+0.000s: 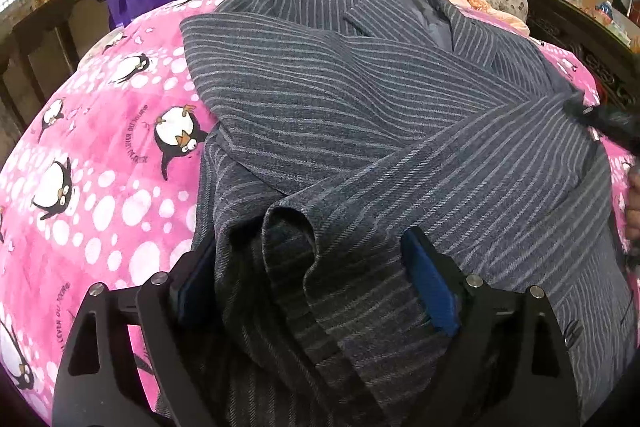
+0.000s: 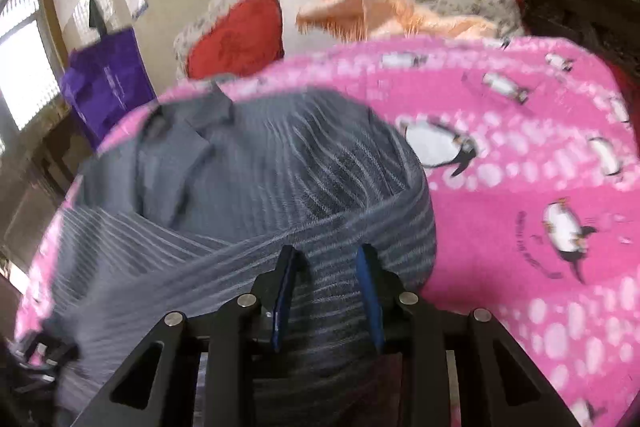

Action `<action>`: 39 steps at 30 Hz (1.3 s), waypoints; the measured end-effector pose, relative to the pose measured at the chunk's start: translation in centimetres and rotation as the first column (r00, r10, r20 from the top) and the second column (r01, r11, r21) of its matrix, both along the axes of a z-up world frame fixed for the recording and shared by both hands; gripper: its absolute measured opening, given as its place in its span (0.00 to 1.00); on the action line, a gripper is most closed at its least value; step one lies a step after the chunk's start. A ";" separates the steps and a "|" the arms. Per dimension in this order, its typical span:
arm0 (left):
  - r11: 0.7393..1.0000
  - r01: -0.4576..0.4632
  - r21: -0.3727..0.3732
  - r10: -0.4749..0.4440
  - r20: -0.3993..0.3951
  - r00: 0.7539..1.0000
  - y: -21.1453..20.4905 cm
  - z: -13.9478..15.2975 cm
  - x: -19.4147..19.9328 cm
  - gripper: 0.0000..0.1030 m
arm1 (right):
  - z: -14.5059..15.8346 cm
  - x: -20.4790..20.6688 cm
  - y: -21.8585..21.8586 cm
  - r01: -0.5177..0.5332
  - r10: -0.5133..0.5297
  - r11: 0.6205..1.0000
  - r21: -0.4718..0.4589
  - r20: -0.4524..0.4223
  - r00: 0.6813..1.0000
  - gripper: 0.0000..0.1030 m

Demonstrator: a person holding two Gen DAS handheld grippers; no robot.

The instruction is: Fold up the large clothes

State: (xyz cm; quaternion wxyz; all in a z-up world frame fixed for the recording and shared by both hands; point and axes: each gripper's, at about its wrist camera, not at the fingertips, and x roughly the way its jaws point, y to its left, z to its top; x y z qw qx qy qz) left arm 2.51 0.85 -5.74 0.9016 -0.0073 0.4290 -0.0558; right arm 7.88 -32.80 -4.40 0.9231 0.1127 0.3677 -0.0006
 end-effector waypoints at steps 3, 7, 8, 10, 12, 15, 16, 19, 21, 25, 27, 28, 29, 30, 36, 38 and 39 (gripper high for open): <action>1.000 0.002 0.004 -0.002 -0.003 1.000 -0.1 0.0 0.0 0.87 | 3.1 -3.3 2.5 -0.082 0.083 0.996 -0.018 0.067 0.994 0.29; 1.000 0.003 0.003 -0.003 -0.004 1.000 -0.2 0.1 0.0 0.87 | 0.7 -6.1 6.0 -0.169 0.164 0.978 -0.120 -0.050 0.985 0.29; 1.000 0.004 0.000 -0.004 -0.004 1.000 -0.2 0.1 0.0 0.88 | -1.8 -5.9 6.2 -0.169 0.149 0.975 -0.148 -0.138 0.979 0.29; 1.000 0.006 -0.004 -0.006 -0.006 1.000 -0.2 0.1 -0.1 0.88 | -3.1 -6.5 5.5 -0.144 0.130 0.983 -0.116 -0.122 0.984 0.29; 1.000 0.006 -0.009 -0.006 -0.005 1.000 -0.1 0.1 -0.1 0.88 | -1.9 -6.7 4.5 -0.086 0.076 0.994 -0.064 -0.137 0.988 0.29; 1.000 0.006 -0.004 -0.006 -0.006 1.000 -0.1 0.1 -0.1 0.88 | 0.6 -8.4 4.3 -0.044 0.034 0.996 -0.075 -0.127 0.991 0.30; 1.000 0.006 -0.006 -0.006 -0.007 1.000 0.0 0.1 -0.1 0.88 | 1.5 -9.6 4.2 -0.040 0.030 0.996 -0.083 -0.122 0.992 0.30; 1.000 0.008 -0.011 -0.008 -0.009 1.000 0.0 0.2 -0.2 0.88 | 3.6 -14.5 3.9 -0.047 0.038 0.996 -0.079 -0.107 0.994 0.32; 1.000 0.013 -0.018 -0.013 -0.011 1.000 0.1 0.2 -0.2 0.89 | 3.8 -18.6 3.7 -0.055 0.047 0.997 -0.059 -0.125 0.991 0.35; 0.999 0.039 -0.027 -0.041 -0.075 0.996 1.9 2.1 -1.2 0.88 | 2.4 -25.8 3.6 -0.083 0.075 0.996 -0.038 -0.189 0.979 0.49; 0.996 0.054 -0.070 -0.056 -0.032 0.998 4.3 4.3 -3.2 0.88 | 1.2 -29.2 3.4 -0.078 0.065 0.995 -0.056 -0.208 0.976 0.60; 0.995 0.075 -0.065 -0.074 0.011 0.997 5.8 5.6 -4.8 0.88 | 0.5 -30.4 3.3 -0.070 0.057 0.996 -0.054 -0.211 0.976 0.60; 0.996 0.083 -0.039 -0.082 0.031 0.996 6.8 6.2 -5.8 0.88 | -0.2 -31.5 3.1 -0.061 0.050 0.997 -0.045 -0.213 0.976 0.60; 0.997 0.079 0.018 -0.080 0.044 0.996 8.1 6.7 -7.2 0.88 | -0.8 -32.0 2.9 -0.050 0.042 0.998 -0.030 -0.219 0.975 0.60; 0.992 0.057 0.116 -0.058 0.007 0.998 13.2 5.2 -12.9 0.88 | -2.5 -32.1 2.9 -0.021 0.031 0.998 0.063 -0.168 0.985 0.60; 0.997 0.036 0.068 -0.034 -0.036 0.999 14.6 4.0 -14.5 0.88 | -3.1 -31.6 3.2 -0.035 0.047 0.997 0.068 -0.182 0.982 0.60; 0.999 0.040 0.024 -0.039 -0.066 0.997 14.9 3.2 -15.4 0.88 | -3.6 -31.4 3.1 -0.031 0.045 0.997 0.077 -0.191 0.981 0.61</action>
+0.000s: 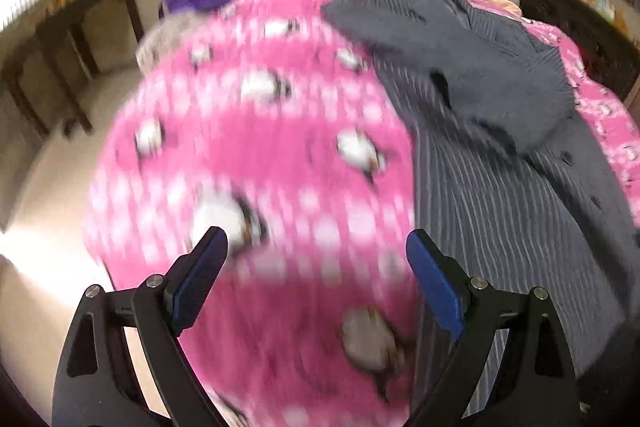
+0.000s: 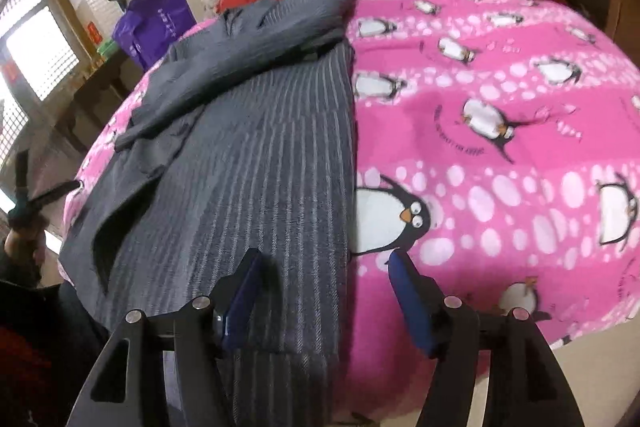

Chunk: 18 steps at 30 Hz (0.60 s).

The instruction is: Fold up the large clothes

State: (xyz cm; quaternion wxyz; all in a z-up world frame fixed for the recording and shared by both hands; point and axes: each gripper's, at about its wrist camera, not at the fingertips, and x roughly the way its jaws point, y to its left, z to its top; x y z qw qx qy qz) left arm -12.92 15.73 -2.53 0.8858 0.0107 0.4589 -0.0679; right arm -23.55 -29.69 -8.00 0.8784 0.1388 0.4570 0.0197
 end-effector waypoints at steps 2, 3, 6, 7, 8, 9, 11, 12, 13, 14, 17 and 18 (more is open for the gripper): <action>0.999 0.017 -0.043 -0.018 -0.044 0.999 -0.3 -1.1 -1.4 0.88 | -0.6 0.0 -0.5 0.014 -0.015 0.999 0.047 0.011 1.000 0.61; 0.999 0.033 -0.031 -0.034 -0.048 0.998 -1.0 -1.6 -2.2 0.88 | -0.7 -0.1 -0.6 0.019 -0.020 0.998 0.060 0.013 1.000 0.61; 0.993 0.079 0.088 -0.077 -0.034 0.996 -3.8 -2.1 -3.7 0.89 | -0.7 -0.2 -0.5 0.013 -0.014 0.998 0.055 0.016 1.000 0.61; 0.991 0.088 0.097 -0.086 -0.032 0.996 -4.2 -2.1 -3.9 0.89 | -0.7 -0.2 -0.3 0.012 -0.012 0.999 0.050 0.017 1.000 0.61; 0.991 0.113 0.074 -0.111 -0.031 0.993 -4.6 -1.8 -4.1 0.89 | -0.7 -0.3 -0.2 0.011 -0.012 0.999 0.050 0.019 1.000 0.61; 0.989 0.144 0.031 -0.143 -0.032 0.989 -4.8 -1.5 -4.3 0.89 | -0.7 -0.4 -0.1 0.006 -0.007 0.999 0.050 0.024 1.000 0.61; 0.976 0.212 -0.052 -0.213 -0.019 0.977 -5.5 -1.1 -4.6 0.89 | -0.5 -0.7 0.5 -0.002 0.000 0.999 0.038 0.043 0.999 0.61; 0.972 0.230 -0.051 -0.232 -0.029 0.972 -6.0 -1.4 -4.4 0.89 | -0.5 -0.8 0.6 -0.010 0.008 0.999 0.041 0.053 0.999 0.60; 0.973 0.227 -0.043 -0.229 -0.050 0.972 -6.0 -1.9 -3.7 0.89 | -0.5 -0.9 0.9 -0.020 0.017 0.999 0.048 0.060 0.998 0.60; 0.975 0.218 -0.044 -0.220 -0.071 0.973 -5.8 -2.4 -3.3 0.89 | -0.6 -1.0 1.0 -0.026 0.023 0.998 0.052 0.063 0.998 0.60; 0.968 0.233 -0.093 -0.240 -0.076 0.968 -6.0 -2.2 -3.0 0.89 | -0.6 -1.3 1.3 -0.053 0.048 0.994 0.094 0.061 0.997 0.59; 0.958 0.247 -0.144 -0.261 -0.086 0.961 -5.9 -2.1 -2.9 0.89 | -0.6 -1.5 1.4 -0.065 0.058 0.993 0.103 0.065 0.996 0.58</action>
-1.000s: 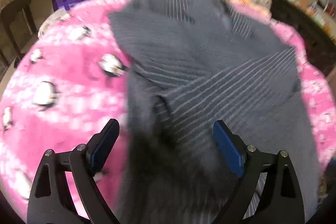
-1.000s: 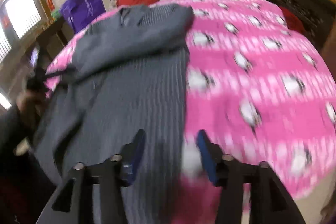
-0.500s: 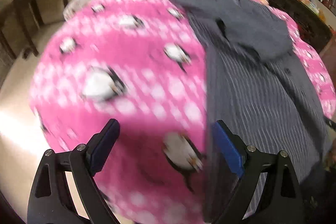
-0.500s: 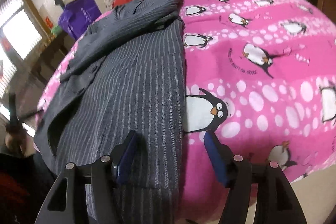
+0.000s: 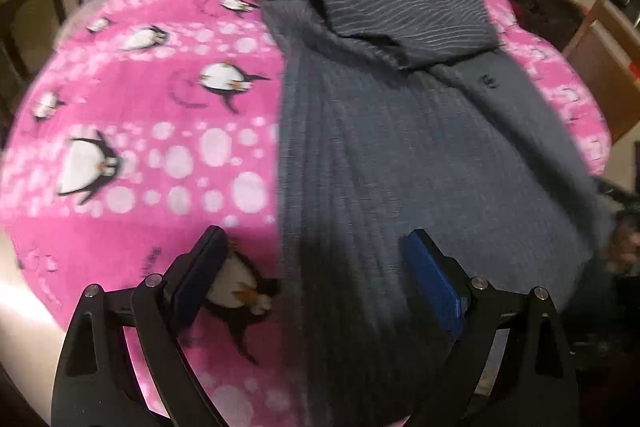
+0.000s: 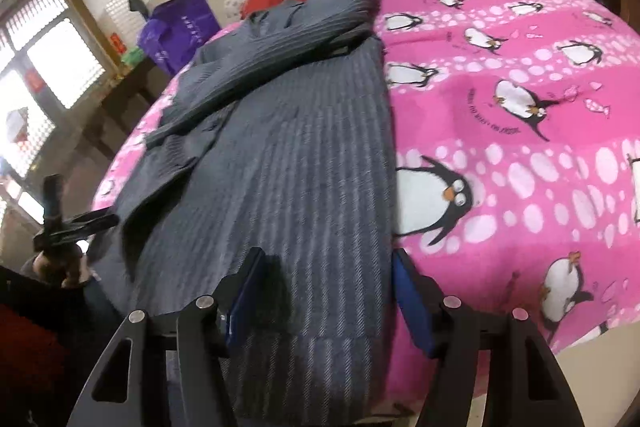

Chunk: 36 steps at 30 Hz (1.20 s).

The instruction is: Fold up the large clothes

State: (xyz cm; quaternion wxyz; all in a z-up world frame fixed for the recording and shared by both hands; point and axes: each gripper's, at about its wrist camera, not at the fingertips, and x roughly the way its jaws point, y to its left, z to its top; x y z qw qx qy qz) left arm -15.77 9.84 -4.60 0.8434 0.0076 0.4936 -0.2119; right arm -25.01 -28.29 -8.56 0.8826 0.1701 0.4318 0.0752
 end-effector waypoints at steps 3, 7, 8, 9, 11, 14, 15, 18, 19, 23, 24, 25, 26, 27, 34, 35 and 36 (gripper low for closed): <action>0.979 0.086 -0.184 -0.104 -0.086 0.991 0.0 0.2 -0.2 0.78 | 0.1 -0.5 0.0 -0.028 0.028 0.999 0.027 0.015 1.000 0.56; 0.984 0.091 -0.156 -0.104 -0.079 0.991 -0.2 0.2 -0.3 0.67 | -0.1 -0.9 -0.3 -0.032 0.031 0.998 0.052 0.019 0.999 0.56; 0.985 0.067 -0.160 -0.081 -0.084 0.993 0.0 0.1 0.2 0.61 | -0.3 -0.8 -0.5 -0.026 0.025 0.998 0.059 0.014 1.000 0.56; 0.984 0.056 -0.170 -0.072 -0.090 0.993 0.3 0.2 0.7 0.60 | -0.4 -0.8 -0.5 -0.026 0.025 0.997 0.068 0.015 1.000 0.54; 0.981 0.078 -0.179 -0.097 -0.100 0.990 -0.4 0.4 0.6 0.59 | 0.0 -0.7 -0.1 -0.052 0.049 0.995 0.080 0.041 0.998 0.52; 0.968 0.182 -0.170 -0.196 -0.073 0.978 -1.0 1.0 0.2 0.59 | 0.7 -0.8 0.2 -0.096 0.089 0.992 0.086 0.084 0.992 0.48; 0.972 0.181 -0.149 -0.192 -0.065 0.979 -1.2 0.9 0.3 0.59 | 0.6 -0.6 0.1 -0.092 0.087 0.994 0.062 0.079 0.993 0.46; 0.980 0.133 -0.146 -0.145 -0.079 0.986 -0.7 0.2 1.1 0.58 | 0.3 0.0 -0.3 -0.084 0.079 0.992 0.089 0.057 0.995 0.42; 0.979 0.138 -0.148 -0.150 -0.068 0.986 -0.9 0.4 1.0 0.58 | 0.7 0.0 -0.2 -0.099 0.092 0.991 0.086 0.080 0.993 0.42; 0.985 0.148 -0.093 -0.151 -0.024 0.988 -1.7 0.3 1.1 0.58 | 1.2 0.9 0.0 -0.105 0.100 0.994 0.045 0.093 0.991 0.42; 0.988 0.130 -0.083 -0.133 -0.028 0.991 -1.7 -0.1 1.4 0.58 | 0.9 1.2 -0.1 -0.097 0.094 0.994 0.043 0.082 0.992 0.42; 0.989 0.113 -0.092 -0.116 -0.024 0.993 -1.5 -0.1 1.7 0.58 | 0.6 1.5 -0.2 -0.097 0.094 0.994 0.050 0.073 0.993 0.42; 0.990 0.106 -0.097 -0.109 -0.020 0.994 -1.5 0.0 1.9 0.58 | 0.6 1.7 -0.2 -0.103 0.098 0.993 0.052 0.077 0.992 0.42; 0.990 0.100 -0.098 -0.103 -0.016 0.995 -1.5 0.1 2.1 0.58 | 0.7 2.0 -0.1 -0.111 0.107 0.993 0.049 0.085 0.991 0.42; 0.986 0.091 -0.140 -0.090 0.008 0.996 -0.8 1.0 1.7 0.04 | 1.0 2.6 0.5 -0.184 0.177 0.980 0.070 0.092 0.980 0.10; 0.985 0.089 -0.146 -0.087 0.021 0.996 -0.6 1.4 1.5 0.04 | 1.2 2.5 0.6 -0.206 0.198 0.975 0.084 0.098 0.975 0.10; 0.984 0.083 -0.157 -0.079 0.035 0.996 -0.4 1.9 1.2 0.04 | 1.7 2.2 1.0 -0.231 0.221 0.969 0.083 0.114 0.969 0.09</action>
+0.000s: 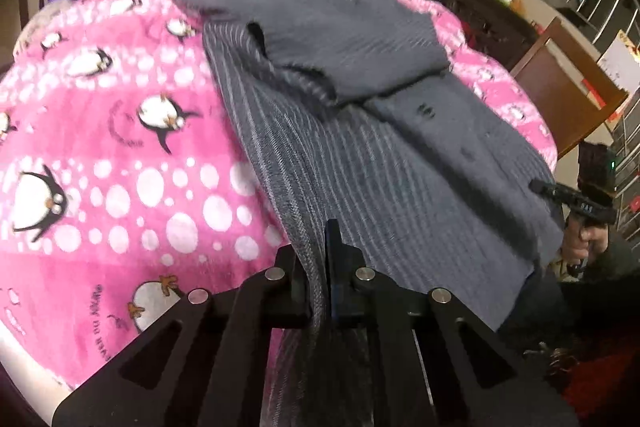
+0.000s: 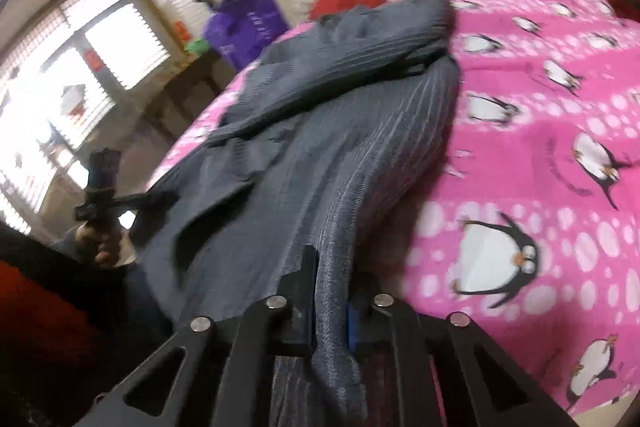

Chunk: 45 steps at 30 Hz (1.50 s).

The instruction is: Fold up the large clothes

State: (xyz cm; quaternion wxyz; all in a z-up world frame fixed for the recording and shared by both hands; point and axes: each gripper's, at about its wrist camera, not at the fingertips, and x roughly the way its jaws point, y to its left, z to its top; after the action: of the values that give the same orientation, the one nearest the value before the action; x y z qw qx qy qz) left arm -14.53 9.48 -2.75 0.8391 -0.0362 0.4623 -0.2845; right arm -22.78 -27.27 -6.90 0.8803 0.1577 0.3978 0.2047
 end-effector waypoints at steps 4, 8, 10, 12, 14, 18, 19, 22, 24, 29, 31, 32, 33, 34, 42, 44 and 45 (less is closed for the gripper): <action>0.997 -0.040 -0.066 0.042 0.030 0.999 2.0 1.8 -1.4 0.04 | 1.5 -1.2 -0.1 0.008 -0.010 0.999 0.047 0.053 0.999 0.08; 0.988 -0.064 -0.138 0.068 0.030 0.997 4.8 3.5 -3.8 0.04 | 3.1 -4.1 -0.8 0.020 -0.033 0.991 0.130 0.102 0.994 0.08; 0.983 -0.068 -0.169 0.073 0.023 0.997 6.0 4.1 -5.2 0.04 | 4.0 -5.9 -0.8 0.003 -0.022 0.986 0.165 0.114 0.993 0.08; 0.978 -0.062 -0.199 0.067 0.023 0.997 6.9 4.9 -6.5 0.04 | 4.8 -7.4 -0.8 0.001 -0.025 0.981 0.192 0.125 0.992 0.08; 0.972 -0.059 -0.227 0.067 0.030 0.997 6.8 5.5 -7.1 0.04 | 5.6 -8.1 -0.9 0.004 -0.033 0.979 0.205 0.138 0.990 0.08; 0.947 -0.106 -0.303 0.128 0.053 0.990 6.3 7.5 -4.6 0.04 | 6.2 -5.8 -2.1 0.059 -0.100 0.970 0.235 0.168 0.981 0.08; 0.933 -0.129 -0.334 0.157 0.059 0.986 6.1 8.2 -3.2 0.04 | 6.5 -4.7 -2.6 0.082 -0.124 0.969 0.234 0.173 0.977 0.08; 0.908 -0.180 -0.378 0.225 0.080 0.971 5.9 10.2 0.8 0.04 | 7.5 -0.2 -4.1 0.148 -0.197 0.960 0.237 0.196 0.961 0.08; 0.906 -0.211 -0.368 0.268 0.109 0.957 5.2 11.4 4.5 0.04 | 8.1 3.0 -5.0 0.186 -0.236 0.954 0.235 0.203 0.950 0.08; 0.892 -0.323 -0.317 0.363 0.072 0.929 4.3 10.9 13.7 0.04 | 8.0 12.6 -7.3 0.277 -0.315 0.932 0.233 0.144 0.938 0.08; 0.903 -0.349 -0.250 0.376 0.070 0.924 3.5 9.8 17.4 0.04 | 7.2 16.3 -7.8 0.297 -0.324 0.931 0.212 0.106 0.940 0.08; 0.908 -0.360 -0.215 0.381 0.066 0.922 3.3 9.0 18.8 0.04 | 6.6 18.6 -7.9 0.305 -0.325 0.935 0.183 0.088 0.942 0.08; 0.914 -0.371 -0.163 0.385 0.069 0.920 2.8 8.0 20.6 0.04 | 6.2 20.4 -7.9 0.311 -0.324 0.938 0.151 0.075 0.943 0.08; 0.916 -0.380 -0.130 0.390 0.064 0.918 2.6 6.9 22.0 0.04 | 5.7 21.8 -8.0 0.319 -0.329 0.939 0.125 0.066 0.942 0.08; 0.929 -0.353 0.109 0.352 0.029 0.936 0.5 -1.4 27.4 0.09 | -1.4 29.7 -9.0 0.352 -0.352 0.936 -0.011 -0.051 0.935 0.10; 0.929 -0.353 0.110 0.346 0.077 0.935 0.2 -2.0 27.2 0.10 | -2.2 29.8 -9.1 0.351 -0.351 0.936 -0.011 -0.030 0.936 0.12; 0.930 -0.350 0.114 0.340 0.102 0.935 0.0 -2.2 27.1 0.10 | -2.3 29.8 -9.1 0.348 -0.349 0.937 -0.020 -0.018 0.937 0.13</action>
State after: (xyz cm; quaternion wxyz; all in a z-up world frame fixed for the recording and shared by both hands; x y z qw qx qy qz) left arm 12.52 9.48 -4.93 0.8944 -0.0508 0.4322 -0.1031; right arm 6.98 -36.34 -9.25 0.8997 0.2207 0.3745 0.0406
